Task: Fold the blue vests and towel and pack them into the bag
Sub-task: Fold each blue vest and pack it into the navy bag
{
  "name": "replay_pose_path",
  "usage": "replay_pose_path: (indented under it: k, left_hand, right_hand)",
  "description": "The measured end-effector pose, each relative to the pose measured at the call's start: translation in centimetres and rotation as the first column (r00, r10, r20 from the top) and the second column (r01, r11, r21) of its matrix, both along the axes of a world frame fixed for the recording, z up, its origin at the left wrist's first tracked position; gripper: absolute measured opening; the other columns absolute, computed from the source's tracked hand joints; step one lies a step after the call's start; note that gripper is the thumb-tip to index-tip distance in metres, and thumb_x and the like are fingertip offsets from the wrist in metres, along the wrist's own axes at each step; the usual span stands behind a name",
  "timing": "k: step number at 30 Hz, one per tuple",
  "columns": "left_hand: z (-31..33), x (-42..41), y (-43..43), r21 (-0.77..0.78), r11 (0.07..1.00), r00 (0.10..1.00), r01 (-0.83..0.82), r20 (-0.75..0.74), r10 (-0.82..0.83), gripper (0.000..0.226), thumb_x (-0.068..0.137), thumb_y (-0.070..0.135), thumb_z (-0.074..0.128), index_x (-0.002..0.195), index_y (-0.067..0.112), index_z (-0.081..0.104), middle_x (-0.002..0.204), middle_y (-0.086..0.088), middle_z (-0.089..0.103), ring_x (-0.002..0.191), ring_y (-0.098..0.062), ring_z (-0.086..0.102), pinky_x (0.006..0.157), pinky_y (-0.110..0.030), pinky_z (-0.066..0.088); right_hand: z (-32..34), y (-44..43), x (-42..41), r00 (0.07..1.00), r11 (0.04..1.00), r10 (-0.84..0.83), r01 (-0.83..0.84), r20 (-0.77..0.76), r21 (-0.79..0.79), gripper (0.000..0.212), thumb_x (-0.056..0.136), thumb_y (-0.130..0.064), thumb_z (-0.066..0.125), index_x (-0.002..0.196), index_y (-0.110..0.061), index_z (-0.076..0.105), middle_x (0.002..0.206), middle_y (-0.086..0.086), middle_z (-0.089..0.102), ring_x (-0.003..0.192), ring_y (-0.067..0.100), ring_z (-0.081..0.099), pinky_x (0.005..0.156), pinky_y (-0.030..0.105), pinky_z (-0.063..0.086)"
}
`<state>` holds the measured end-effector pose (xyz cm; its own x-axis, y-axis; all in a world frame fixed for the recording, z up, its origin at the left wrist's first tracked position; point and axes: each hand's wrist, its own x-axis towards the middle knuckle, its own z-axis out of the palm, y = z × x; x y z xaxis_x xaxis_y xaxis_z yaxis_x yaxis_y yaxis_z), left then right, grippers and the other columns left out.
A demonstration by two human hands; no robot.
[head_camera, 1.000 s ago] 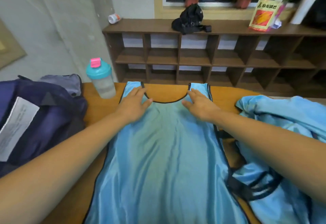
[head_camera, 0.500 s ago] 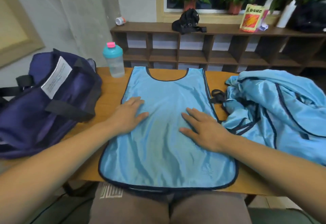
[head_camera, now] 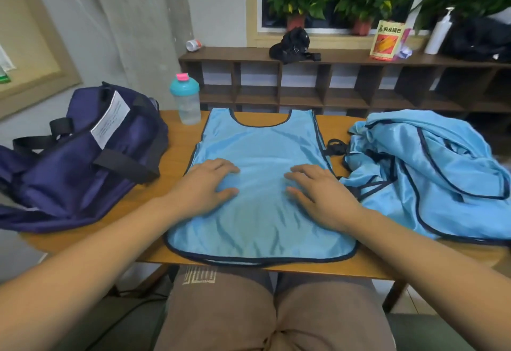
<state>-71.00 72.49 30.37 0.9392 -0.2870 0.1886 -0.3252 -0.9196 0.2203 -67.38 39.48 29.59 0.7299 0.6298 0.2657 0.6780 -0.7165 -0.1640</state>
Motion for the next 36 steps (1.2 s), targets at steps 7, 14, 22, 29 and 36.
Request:
replay_pose_path:
  k: [7,14,22,29,36]
  left_hand:
    - [2.5,-8.0,-2.8,-0.196,0.947,0.939,0.256,-0.181,-0.291,0.030,0.085,0.053,0.084,0.105,0.036,0.070,0.098,0.016,0.063,0.096,-0.009,0.063,0.083,-0.022,0.050]
    - [1.3,-9.5,-2.8,-0.238,0.927,0.905,0.290,-0.245,-0.347,0.015,0.089,0.027,0.084,0.100,0.030,0.073,0.095,0.011,0.068,0.088,-0.010,0.067,0.074,-0.018,0.051]
    - [2.2,-9.4,-2.5,-0.138,0.963,0.889,0.233,-0.372,-0.268,0.051,0.076,-0.001,0.060,0.110,0.037,0.060,0.103,0.016,0.064,0.098,-0.005,0.062,0.084,-0.028,0.053]
    - [3.3,-8.4,-0.9,-0.136,0.979,0.881,0.151,-0.430,-0.195,0.052,0.086,0.004,0.065,0.116,0.045,0.052,0.096,0.017,0.071,0.091,-0.006,0.066,0.075,-0.017,0.050]
    - [5.2,-6.4,0.2,-0.143,0.985,0.971,0.099,-0.202,-0.127,0.029,0.092,0.012,0.066,0.103,0.037,0.058,0.088,0.010,0.071,0.086,-0.009,0.066,0.070,-0.020,0.044]
  right_hand:
    - [2.1,-1.4,-7.1,0.963,0.963,0.268,-0.267,-0.028,0.014,0.033,0.102,-0.062,0.060,0.107,-0.031,0.067,0.104,-0.012,0.052,0.095,0.012,0.053,0.089,0.034,0.046]
    - [2.3,-2.6,-9.2,0.939,0.937,0.302,-0.324,-0.164,-0.130,0.022,0.097,-0.046,0.066,0.113,-0.031,0.063,0.103,-0.012,0.053,0.092,0.012,0.057,0.080,0.036,0.052]
    - [3.3,-2.8,-8.8,0.946,0.917,0.239,-0.294,-0.220,-0.269,0.039,0.074,-0.015,0.056,0.109,-0.031,0.054,0.101,-0.012,0.050,0.088,0.013,0.055,0.068,0.036,0.048]
    - [4.4,-3.8,-7.6,0.959,0.938,0.176,-0.232,-0.220,-0.259,0.023,0.076,-0.016,0.058,0.090,-0.030,0.047,0.083,-0.011,0.055,0.075,0.013,0.051,0.065,0.037,0.046]
    - [6.9,-4.2,-5.1,0.971,0.995,0.095,-0.097,-0.221,0.003,0.023,0.092,-0.014,0.067,0.096,-0.036,0.064,0.083,-0.019,0.069,0.081,0.000,0.065,0.070,0.019,0.047]
